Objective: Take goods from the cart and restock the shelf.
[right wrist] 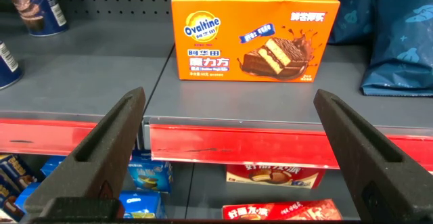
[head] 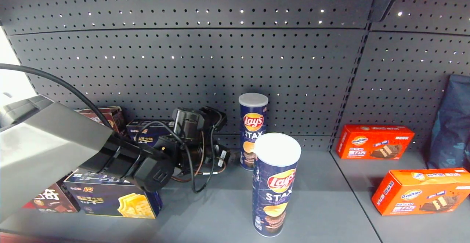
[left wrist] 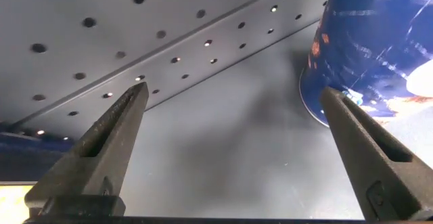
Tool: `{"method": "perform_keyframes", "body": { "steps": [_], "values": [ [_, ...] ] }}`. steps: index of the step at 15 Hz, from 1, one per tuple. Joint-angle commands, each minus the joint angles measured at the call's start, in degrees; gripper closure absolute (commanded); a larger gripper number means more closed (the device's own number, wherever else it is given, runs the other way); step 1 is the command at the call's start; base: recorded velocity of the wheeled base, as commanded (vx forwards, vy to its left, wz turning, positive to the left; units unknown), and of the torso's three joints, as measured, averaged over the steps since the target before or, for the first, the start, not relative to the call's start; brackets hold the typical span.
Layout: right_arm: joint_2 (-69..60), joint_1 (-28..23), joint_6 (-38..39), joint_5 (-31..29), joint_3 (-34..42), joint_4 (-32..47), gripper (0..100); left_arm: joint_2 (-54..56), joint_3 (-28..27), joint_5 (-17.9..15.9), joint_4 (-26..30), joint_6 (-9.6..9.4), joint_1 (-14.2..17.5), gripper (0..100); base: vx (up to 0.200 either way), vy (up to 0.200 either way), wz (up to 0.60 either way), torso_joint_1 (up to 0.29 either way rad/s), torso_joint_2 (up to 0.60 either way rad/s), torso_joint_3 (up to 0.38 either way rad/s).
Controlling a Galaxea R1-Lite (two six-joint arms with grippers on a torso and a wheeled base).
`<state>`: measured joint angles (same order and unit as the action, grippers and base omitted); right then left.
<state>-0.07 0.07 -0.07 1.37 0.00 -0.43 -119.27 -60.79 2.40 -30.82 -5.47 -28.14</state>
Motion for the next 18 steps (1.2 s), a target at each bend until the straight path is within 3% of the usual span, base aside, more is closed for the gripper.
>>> {"method": "perform_keyframes", "body": {
  "steps": [1,9,14,17,18],
  "values": [
    [0.07,0.01,-0.01,0.04,0.00,-0.01,0,-0.52,-0.20,0.06,-0.03,0.02,-0.34,0,0.000,0.000,0.00,0.000,0.00,0.000],
    [0.07,0.01,-0.01,-0.05,0.00,-0.01,0,-0.35,-0.29,0.06,-0.03,0.02,-0.25,0,0.000,0.000,0.00,0.000,0.00,0.000],
    [0.07,0.01,-0.01,-0.05,0.00,-0.01,0,13.10,0.94,-0.20,3.04,-0.33,3.09,0,0.000,0.000,0.00,0.000,0.00,0.000],
    [0.07,0.01,-0.01,0.04,0.00,-0.01,0,25.41,6.92,-0.20,7.53,-0.42,2.91,0,0.000,0.000,0.00,0.000,0.00,0.000],
    [0.07,0.01,-0.01,-0.05,0.00,-0.01,0,30.77,10.52,-0.20,7.79,-1.56,3.09,0,0.000,0.000,0.00,0.000,0.00,0.000]
  ]
}}
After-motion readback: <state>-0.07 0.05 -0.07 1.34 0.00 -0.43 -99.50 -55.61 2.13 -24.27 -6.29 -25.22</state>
